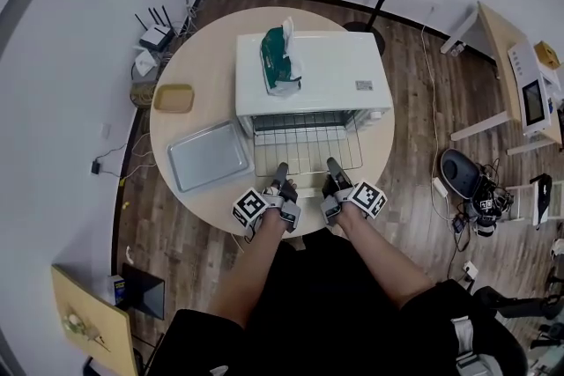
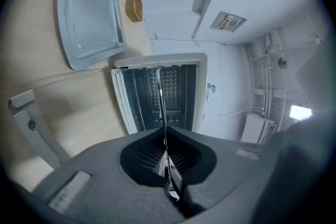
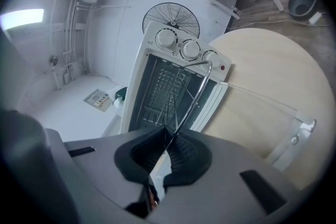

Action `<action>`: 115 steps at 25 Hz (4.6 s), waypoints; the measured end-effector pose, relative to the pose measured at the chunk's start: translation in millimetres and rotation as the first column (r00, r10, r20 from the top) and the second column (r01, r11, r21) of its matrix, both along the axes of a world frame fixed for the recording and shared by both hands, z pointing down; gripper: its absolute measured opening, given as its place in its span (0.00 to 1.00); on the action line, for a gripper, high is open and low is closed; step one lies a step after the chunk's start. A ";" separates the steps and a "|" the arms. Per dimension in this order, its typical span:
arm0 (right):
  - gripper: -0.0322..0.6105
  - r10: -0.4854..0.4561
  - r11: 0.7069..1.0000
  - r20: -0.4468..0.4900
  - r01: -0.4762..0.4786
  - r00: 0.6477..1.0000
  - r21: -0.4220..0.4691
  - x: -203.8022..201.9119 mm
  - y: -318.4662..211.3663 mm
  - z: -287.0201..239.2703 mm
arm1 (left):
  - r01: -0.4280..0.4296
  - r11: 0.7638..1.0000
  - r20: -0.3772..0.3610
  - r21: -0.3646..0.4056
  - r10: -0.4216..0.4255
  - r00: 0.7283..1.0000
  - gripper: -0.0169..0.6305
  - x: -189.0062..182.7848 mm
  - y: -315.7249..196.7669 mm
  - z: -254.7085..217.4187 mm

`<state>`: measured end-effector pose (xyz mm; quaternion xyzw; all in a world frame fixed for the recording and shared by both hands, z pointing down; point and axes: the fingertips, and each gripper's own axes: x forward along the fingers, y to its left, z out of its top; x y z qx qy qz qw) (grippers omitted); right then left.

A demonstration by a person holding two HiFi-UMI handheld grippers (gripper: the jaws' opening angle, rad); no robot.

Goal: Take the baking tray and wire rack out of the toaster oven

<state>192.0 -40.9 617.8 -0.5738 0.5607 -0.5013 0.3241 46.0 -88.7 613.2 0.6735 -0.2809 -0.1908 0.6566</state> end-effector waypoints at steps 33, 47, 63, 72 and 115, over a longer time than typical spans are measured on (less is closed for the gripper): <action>0.05 -0.148 0.988 -0.035 0.149 0.988 0.030 -136.2 68.4 -13.6 | 0.057 0.998 -0.045 0.033 -0.055 0.997 0.05 -142.2 86.1 -10.1; 0.05 -0.376 0.926 0.012 0.376 0.926 0.014 -253.5 10.8 3.4 | 0.300 0.953 0.002 0.045 -0.300 0.954 0.05 -263.6 61.3 -3.2; 0.05 -0.394 0.913 0.100 0.402 0.913 -0.074 -309.2 -75.9 47.2 | 0.351 0.936 0.102 -0.039 -0.346 0.933 0.05 -316.7 -24.0 43.1; 0.05 -0.338 0.922 0.146 0.358 0.930 -0.148 -312.8 -104.6 81.2 | 0.308 0.949 0.140 -0.062 -0.297 0.945 0.06 -321.0 -64.1 77.6; 0.35 -0.479 0.643 0.259 0.536 0.839 -0.547 -326.5 -103.5 126.6 | 0.059 0.953 0.428 -0.297 0.077 0.900 0.27 -326.9 -57.9 119.8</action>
